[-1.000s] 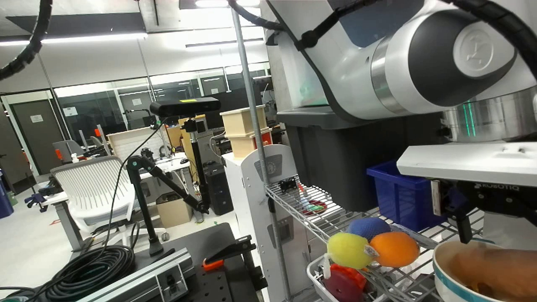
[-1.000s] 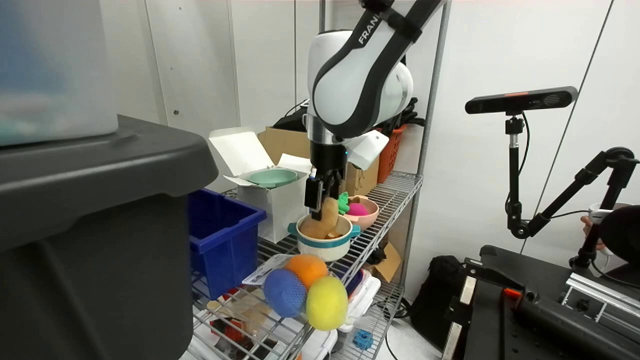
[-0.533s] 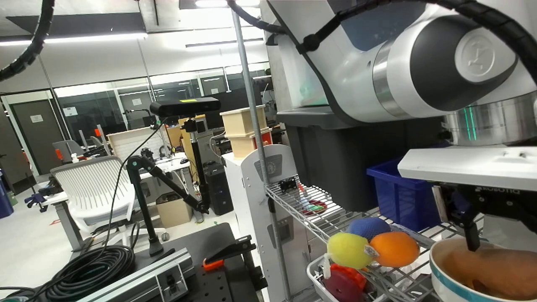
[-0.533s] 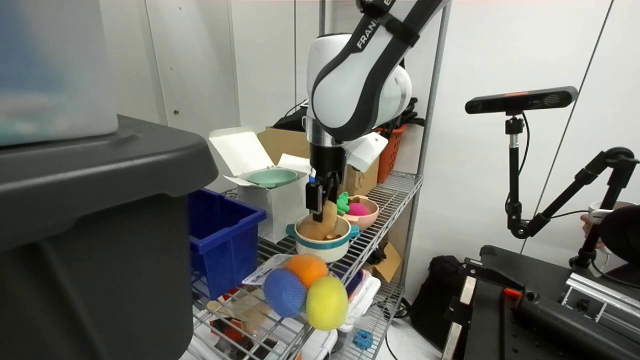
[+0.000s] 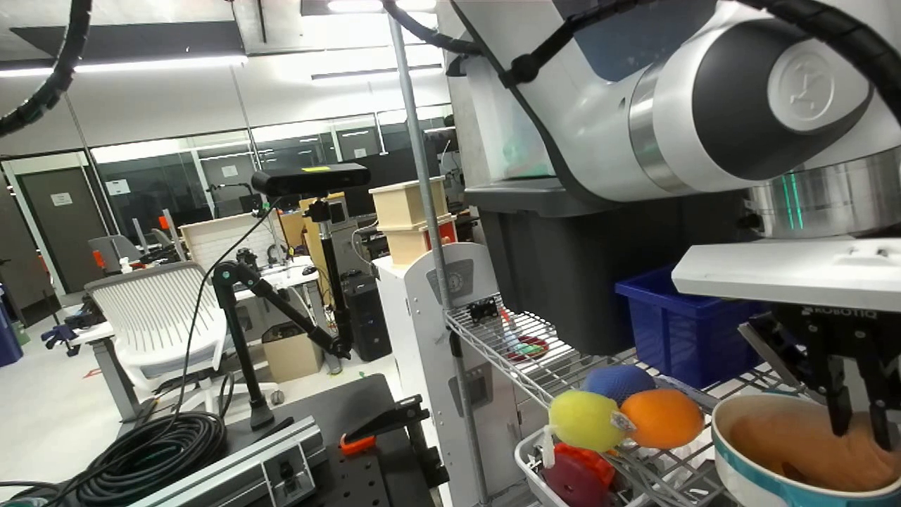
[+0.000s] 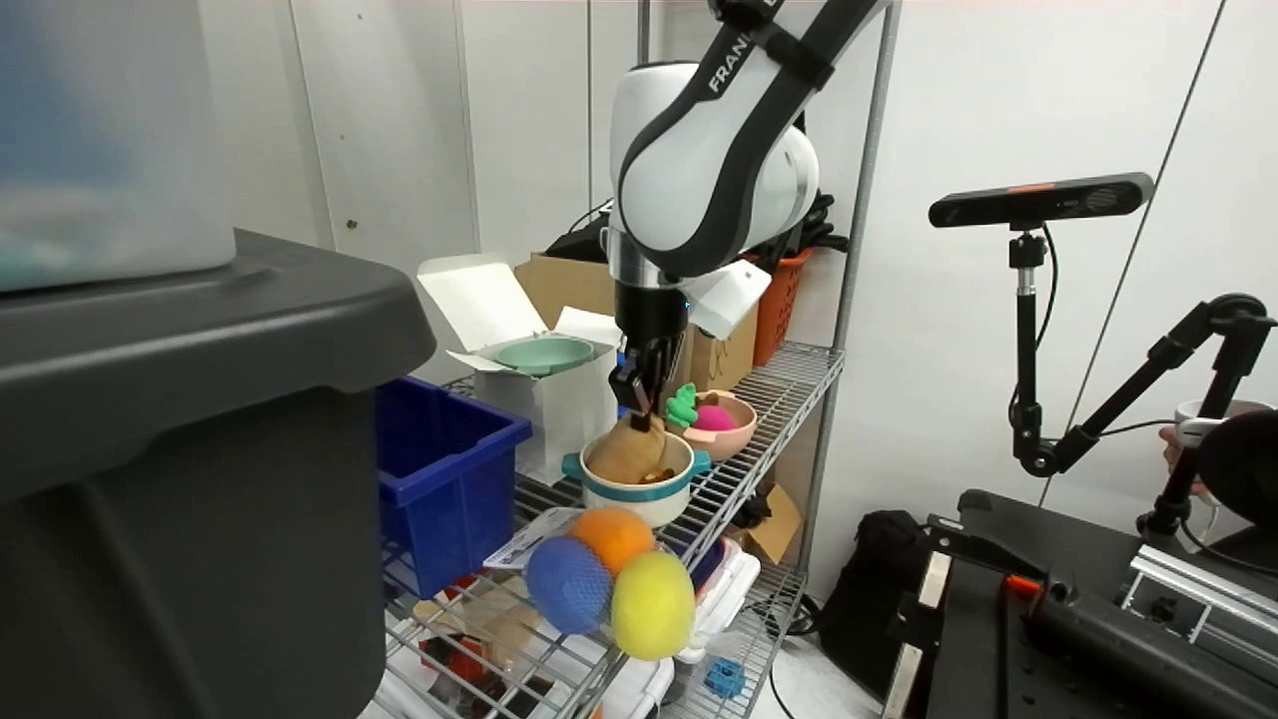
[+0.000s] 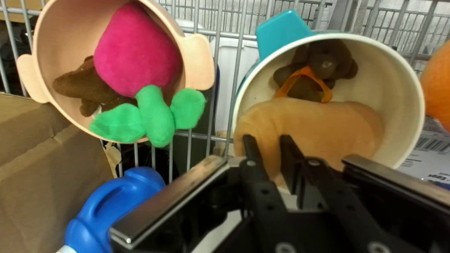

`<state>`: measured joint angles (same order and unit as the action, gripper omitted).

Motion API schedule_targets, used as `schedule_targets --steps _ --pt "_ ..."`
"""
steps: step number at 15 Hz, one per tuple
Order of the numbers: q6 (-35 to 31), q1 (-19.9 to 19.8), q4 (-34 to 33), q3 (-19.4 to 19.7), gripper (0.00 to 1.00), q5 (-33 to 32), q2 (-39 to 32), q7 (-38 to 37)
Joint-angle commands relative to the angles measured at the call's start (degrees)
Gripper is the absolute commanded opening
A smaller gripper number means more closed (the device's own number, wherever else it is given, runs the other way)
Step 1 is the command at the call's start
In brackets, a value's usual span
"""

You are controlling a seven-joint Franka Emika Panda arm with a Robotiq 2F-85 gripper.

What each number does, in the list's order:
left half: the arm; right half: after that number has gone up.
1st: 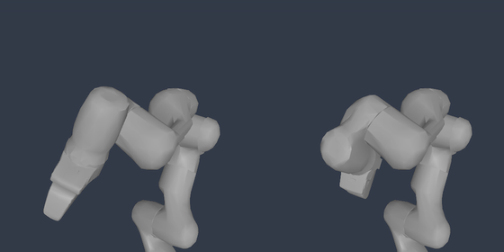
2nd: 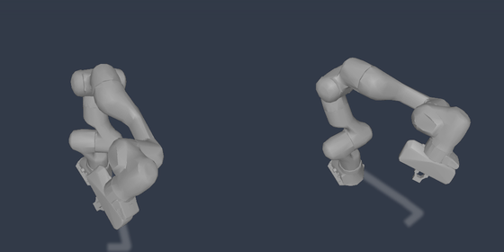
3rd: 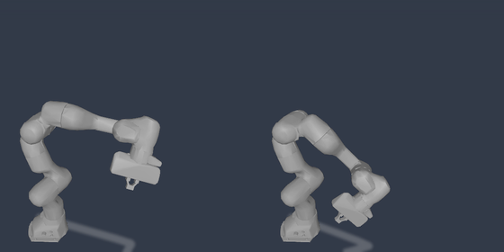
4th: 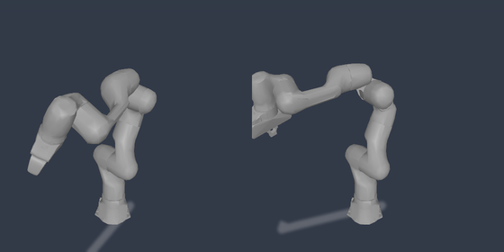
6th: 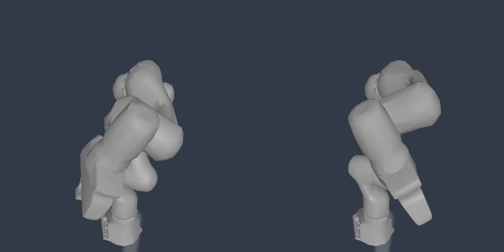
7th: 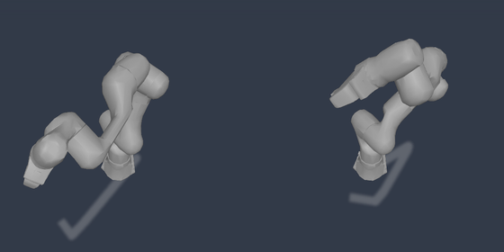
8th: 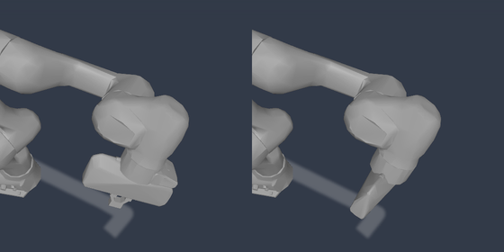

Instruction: Move the brown sponge to the blue box

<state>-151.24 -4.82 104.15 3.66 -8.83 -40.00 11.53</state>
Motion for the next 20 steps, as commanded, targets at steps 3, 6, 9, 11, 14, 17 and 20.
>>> schedule_targets --steps 3,6,9,11,14,17,20 --pt "1.71 -0.35 -1.02 -1.01 0.00 0.45 0.53 0.22" --pt "1.13 0.09 0.80 -1.53 0.01 0.30 2.68 0.20" --pt "1.15 0.09 2.60 -2.13 0.01 0.20 6.16 0.86" --pt "1.27 -0.04 3.90 -2.42 0.01 0.25 9.18 1.43" --pt "1.18 0.19 6.85 -2.58 0.01 0.06 14.36 1.93" --pt "1.46 0.88 9.48 -2.88 0.01 -0.08 19.32 2.19" --pt "0.59 2.40 10.74 -3.23 0.01 -0.84 22.58 1.55"
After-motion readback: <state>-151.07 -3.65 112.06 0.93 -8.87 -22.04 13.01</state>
